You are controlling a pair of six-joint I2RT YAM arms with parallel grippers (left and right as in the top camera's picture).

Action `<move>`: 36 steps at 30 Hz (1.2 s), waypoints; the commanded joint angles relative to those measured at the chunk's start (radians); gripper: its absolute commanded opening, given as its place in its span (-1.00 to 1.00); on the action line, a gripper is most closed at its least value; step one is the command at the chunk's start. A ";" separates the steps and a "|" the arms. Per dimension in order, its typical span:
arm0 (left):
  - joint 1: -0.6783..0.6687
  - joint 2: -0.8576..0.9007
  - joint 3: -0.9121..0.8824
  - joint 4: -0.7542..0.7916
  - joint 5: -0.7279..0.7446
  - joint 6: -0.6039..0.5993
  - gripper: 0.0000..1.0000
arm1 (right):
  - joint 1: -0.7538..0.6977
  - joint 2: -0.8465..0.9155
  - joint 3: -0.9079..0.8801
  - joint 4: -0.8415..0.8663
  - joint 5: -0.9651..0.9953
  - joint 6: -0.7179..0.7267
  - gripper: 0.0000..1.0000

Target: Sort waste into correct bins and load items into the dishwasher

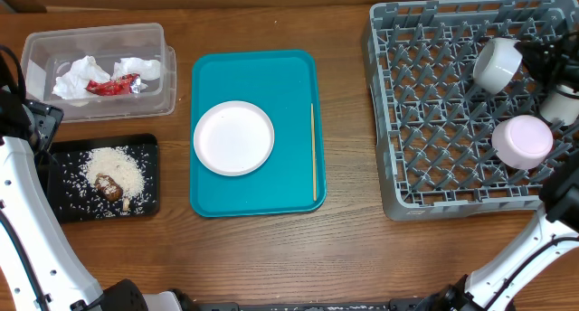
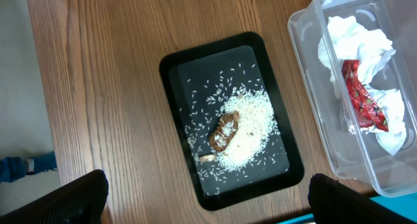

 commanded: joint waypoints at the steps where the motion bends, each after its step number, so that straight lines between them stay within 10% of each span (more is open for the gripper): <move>1: -0.002 -0.007 -0.002 -0.002 0.003 -0.021 1.00 | -0.017 0.022 -0.013 -0.012 0.208 0.016 -0.86; 20: -0.002 -0.007 -0.002 -0.002 0.003 -0.021 1.00 | -0.105 0.021 0.411 -0.414 0.628 0.027 -0.38; 36: -0.002 -0.007 -0.002 -0.002 0.003 -0.021 1.00 | 0.231 0.027 0.526 -0.480 1.173 -0.027 -0.92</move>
